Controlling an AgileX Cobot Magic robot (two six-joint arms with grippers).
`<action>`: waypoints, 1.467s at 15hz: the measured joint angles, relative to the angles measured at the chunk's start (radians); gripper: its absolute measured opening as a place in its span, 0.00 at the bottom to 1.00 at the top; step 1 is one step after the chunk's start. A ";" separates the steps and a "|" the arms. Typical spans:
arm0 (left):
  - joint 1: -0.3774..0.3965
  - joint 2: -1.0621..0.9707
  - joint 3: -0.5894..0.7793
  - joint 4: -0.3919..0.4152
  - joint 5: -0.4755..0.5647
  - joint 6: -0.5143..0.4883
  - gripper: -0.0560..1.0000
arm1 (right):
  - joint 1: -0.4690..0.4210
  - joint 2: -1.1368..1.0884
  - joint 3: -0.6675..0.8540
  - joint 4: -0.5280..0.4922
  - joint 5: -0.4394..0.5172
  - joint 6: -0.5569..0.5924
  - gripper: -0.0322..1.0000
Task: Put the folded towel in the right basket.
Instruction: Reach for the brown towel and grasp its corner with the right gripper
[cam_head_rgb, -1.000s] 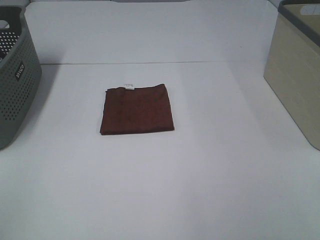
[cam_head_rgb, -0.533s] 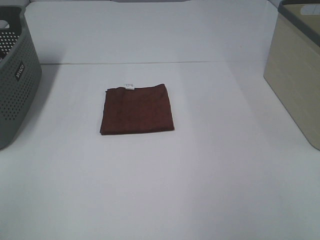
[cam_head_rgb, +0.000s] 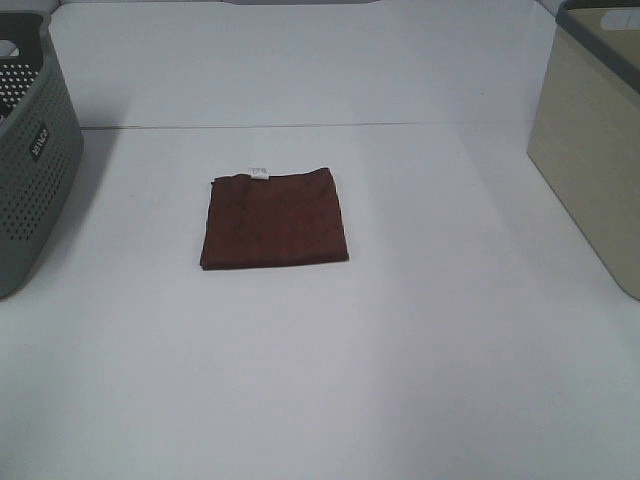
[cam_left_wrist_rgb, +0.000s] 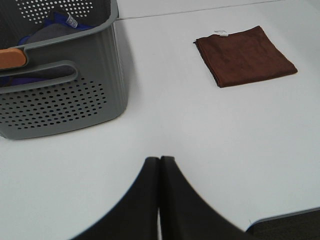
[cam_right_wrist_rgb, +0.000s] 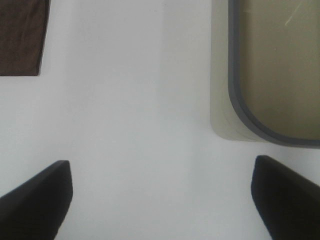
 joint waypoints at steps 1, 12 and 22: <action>0.000 0.000 0.000 0.000 0.000 0.000 0.05 | 0.000 0.110 -0.082 0.032 0.008 -0.006 0.93; 0.000 0.000 0.000 0.000 0.000 0.000 0.05 | 0.297 0.457 -0.241 0.124 -0.033 -0.048 0.91; 0.000 0.000 0.000 0.000 0.000 0.000 0.05 | 0.347 0.880 -0.436 0.282 -0.128 -0.046 0.78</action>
